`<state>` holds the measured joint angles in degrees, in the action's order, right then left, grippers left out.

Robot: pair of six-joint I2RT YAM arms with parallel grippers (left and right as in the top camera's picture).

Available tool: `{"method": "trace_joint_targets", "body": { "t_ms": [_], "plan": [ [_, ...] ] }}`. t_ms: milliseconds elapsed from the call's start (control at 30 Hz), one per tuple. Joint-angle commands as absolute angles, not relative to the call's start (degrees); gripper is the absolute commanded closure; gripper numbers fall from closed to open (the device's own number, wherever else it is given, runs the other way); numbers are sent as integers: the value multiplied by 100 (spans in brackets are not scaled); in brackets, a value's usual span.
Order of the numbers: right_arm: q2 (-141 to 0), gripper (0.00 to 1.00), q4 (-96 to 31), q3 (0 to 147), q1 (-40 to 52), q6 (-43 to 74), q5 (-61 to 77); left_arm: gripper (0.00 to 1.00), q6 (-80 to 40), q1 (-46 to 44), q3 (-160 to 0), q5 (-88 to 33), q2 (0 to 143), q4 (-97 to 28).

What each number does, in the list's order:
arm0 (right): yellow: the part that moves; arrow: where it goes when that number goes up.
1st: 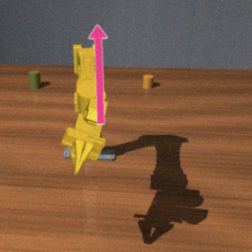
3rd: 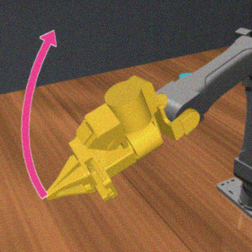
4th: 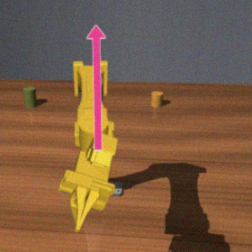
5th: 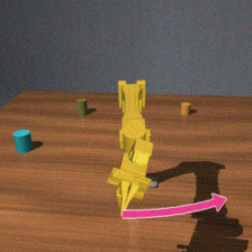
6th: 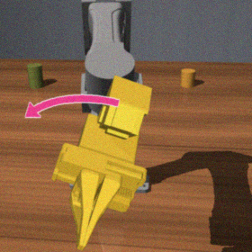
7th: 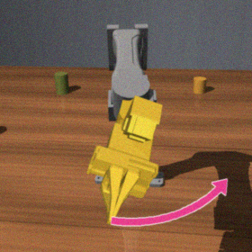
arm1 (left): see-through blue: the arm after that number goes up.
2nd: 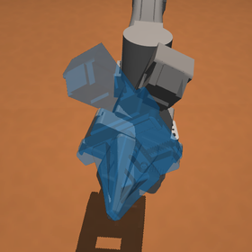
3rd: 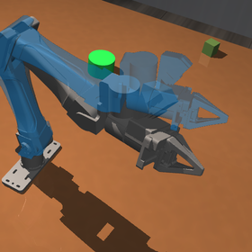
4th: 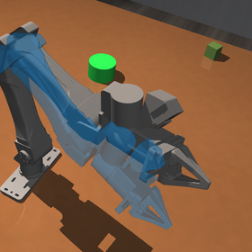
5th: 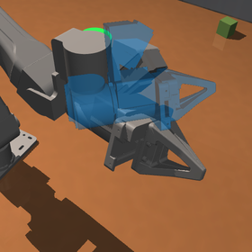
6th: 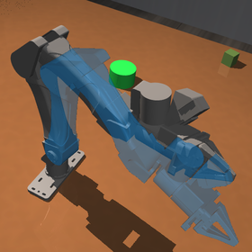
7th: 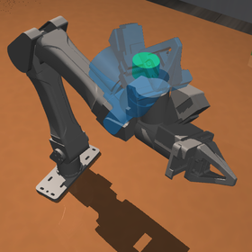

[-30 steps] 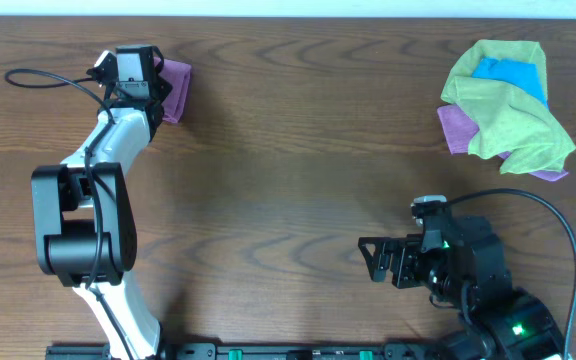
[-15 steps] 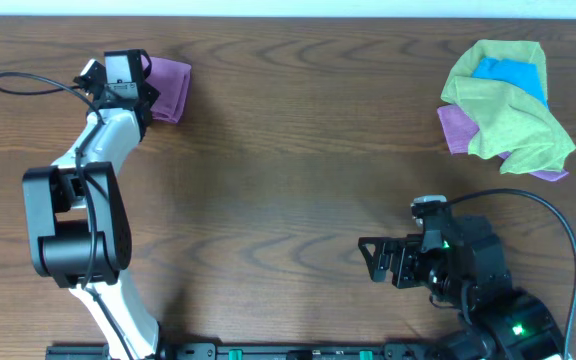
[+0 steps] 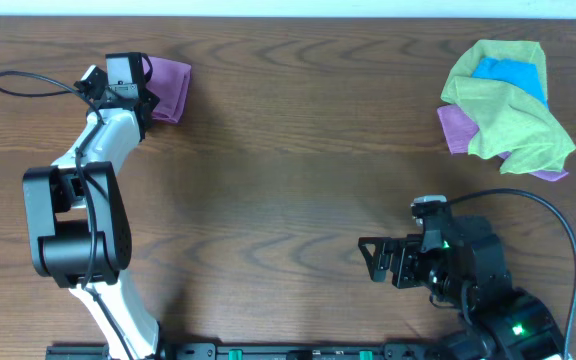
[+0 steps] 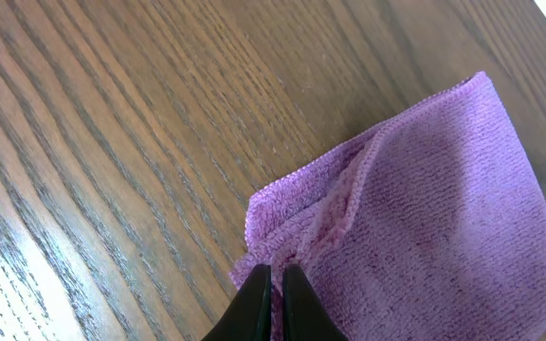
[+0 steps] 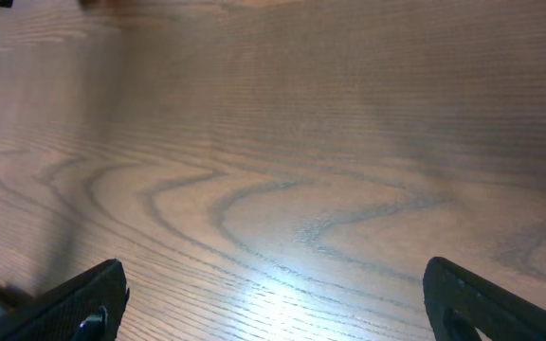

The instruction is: Fold the cloth

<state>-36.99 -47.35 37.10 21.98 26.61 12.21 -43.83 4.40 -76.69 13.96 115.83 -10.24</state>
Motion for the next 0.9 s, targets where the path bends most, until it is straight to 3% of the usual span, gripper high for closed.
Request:
{"method": "trace_joint_targets", "body": {
  "t_ms": [0,367,600,733,800,867],
  "plan": [
    [-3675,1,-4744,3695,2130,2740,1264,93,-4324,460,-7725,1564,11660,-1114],
    [-3675,1,-4744,3695,2130,2740,1264,93,-4320,460,-7721,1566,11662,-1590],
    [-3675,1,-4744,3695,2130,2740,1264,94,-3323,458,-7736,1350,11268,-1780],
    [-3675,1,-4744,3695,2130,2740,1264,74,-3148,458,-7736,1350,10908,-2084],
    [-3675,1,-4744,3695,2130,2740,1264,58,-2989,458,-7736,1347,10689,-2263],
    [-3675,1,-4744,3695,2130,2740,1264,36,-2834,458,-7736,1350,10506,-2440]
  ]
}}
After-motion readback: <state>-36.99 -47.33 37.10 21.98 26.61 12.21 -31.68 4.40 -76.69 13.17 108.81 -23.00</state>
